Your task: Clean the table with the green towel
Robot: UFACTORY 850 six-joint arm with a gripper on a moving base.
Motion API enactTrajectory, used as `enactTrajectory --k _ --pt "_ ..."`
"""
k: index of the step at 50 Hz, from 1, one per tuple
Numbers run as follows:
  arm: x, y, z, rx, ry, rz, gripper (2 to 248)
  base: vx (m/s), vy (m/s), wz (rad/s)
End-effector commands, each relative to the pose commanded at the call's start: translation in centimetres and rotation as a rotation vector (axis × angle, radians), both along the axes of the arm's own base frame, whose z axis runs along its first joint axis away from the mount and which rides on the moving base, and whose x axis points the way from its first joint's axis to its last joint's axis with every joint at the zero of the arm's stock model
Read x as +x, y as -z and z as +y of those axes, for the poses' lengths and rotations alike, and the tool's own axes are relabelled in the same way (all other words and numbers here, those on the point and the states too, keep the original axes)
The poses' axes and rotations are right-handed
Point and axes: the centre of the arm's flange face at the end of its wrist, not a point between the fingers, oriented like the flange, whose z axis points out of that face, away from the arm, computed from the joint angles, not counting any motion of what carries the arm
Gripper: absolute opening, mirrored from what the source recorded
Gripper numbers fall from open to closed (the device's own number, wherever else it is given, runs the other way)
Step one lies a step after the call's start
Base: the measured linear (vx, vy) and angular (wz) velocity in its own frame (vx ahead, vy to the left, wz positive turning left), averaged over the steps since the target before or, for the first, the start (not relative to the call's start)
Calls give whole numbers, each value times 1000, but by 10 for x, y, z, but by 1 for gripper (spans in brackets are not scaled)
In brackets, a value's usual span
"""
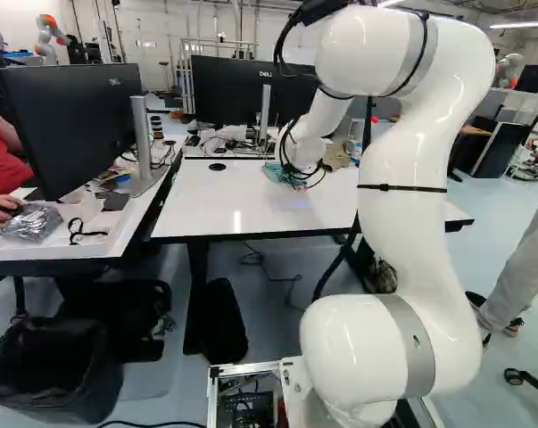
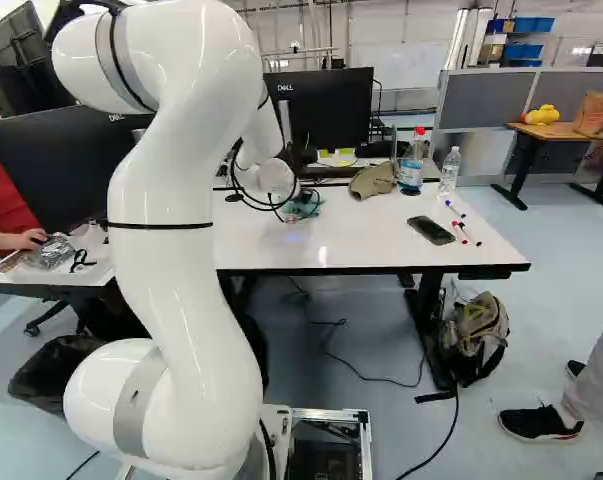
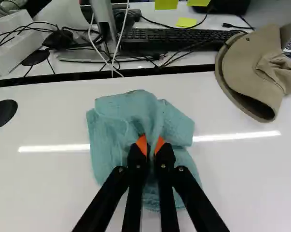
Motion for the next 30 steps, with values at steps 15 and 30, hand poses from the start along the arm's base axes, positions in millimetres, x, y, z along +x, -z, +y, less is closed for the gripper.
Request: enactTrajectory --k 15,30 --pt "19 2 -18 -1 26 -15 37 0 0 0" --pt "46 6 -17 -3 20 -36 37 0 0 0"
